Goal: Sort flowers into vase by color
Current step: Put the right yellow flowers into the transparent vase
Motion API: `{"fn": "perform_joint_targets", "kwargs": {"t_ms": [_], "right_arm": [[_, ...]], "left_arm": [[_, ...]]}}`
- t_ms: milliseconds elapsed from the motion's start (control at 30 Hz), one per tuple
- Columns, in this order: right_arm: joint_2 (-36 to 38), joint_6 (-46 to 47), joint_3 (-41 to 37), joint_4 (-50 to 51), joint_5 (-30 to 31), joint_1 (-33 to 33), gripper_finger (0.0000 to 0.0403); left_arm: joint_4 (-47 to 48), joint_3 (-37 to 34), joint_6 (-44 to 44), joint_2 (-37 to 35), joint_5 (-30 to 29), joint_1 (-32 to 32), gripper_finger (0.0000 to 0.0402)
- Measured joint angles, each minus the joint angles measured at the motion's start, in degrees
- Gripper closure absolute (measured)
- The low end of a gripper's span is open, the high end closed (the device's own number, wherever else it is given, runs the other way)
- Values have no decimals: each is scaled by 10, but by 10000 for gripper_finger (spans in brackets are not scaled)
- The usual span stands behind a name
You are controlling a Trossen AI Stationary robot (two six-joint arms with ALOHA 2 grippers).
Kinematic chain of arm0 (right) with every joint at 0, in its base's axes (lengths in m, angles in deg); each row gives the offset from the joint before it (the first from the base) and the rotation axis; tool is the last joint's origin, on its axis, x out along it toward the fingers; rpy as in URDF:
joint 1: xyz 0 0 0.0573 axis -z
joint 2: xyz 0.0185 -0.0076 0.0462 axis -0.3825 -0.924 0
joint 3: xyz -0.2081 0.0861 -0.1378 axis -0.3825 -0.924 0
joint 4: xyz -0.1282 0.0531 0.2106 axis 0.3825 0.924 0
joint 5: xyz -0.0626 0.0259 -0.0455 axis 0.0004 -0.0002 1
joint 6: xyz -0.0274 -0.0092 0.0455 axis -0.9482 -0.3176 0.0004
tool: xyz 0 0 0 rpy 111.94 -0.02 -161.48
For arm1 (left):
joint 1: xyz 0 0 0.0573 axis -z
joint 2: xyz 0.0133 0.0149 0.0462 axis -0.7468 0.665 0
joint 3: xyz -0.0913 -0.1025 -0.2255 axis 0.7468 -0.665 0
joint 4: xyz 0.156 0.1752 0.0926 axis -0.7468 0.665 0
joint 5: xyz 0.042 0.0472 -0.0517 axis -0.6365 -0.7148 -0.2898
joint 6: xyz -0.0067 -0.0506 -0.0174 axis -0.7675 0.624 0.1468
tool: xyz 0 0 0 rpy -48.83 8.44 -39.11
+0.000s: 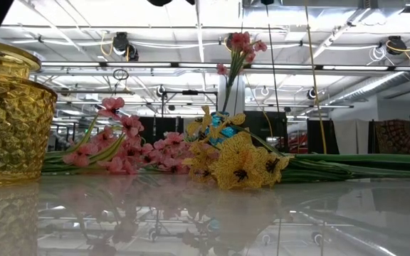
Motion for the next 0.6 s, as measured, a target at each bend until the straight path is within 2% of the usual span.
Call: {"fn": "perform_joint_targets", "kwargs": {"t_ms": [133, 267, 500, 600], "right_arm": [[38, 39, 0, 72, 0, 0, 310], [81, 62, 0, 145, 0, 0, 267], [111, 80, 0, 204, 0, 0, 206], [97, 74, 0, 204, 0, 2, 182]], "left_arm": [[47, 0, 1, -17, -1, -2, 383], [144, 0, 0, -52, -11, -2, 384], [338, 0, -11, -125, -82, 1, 384], [373, 1, -11, -137, -120, 9, 384]]}}
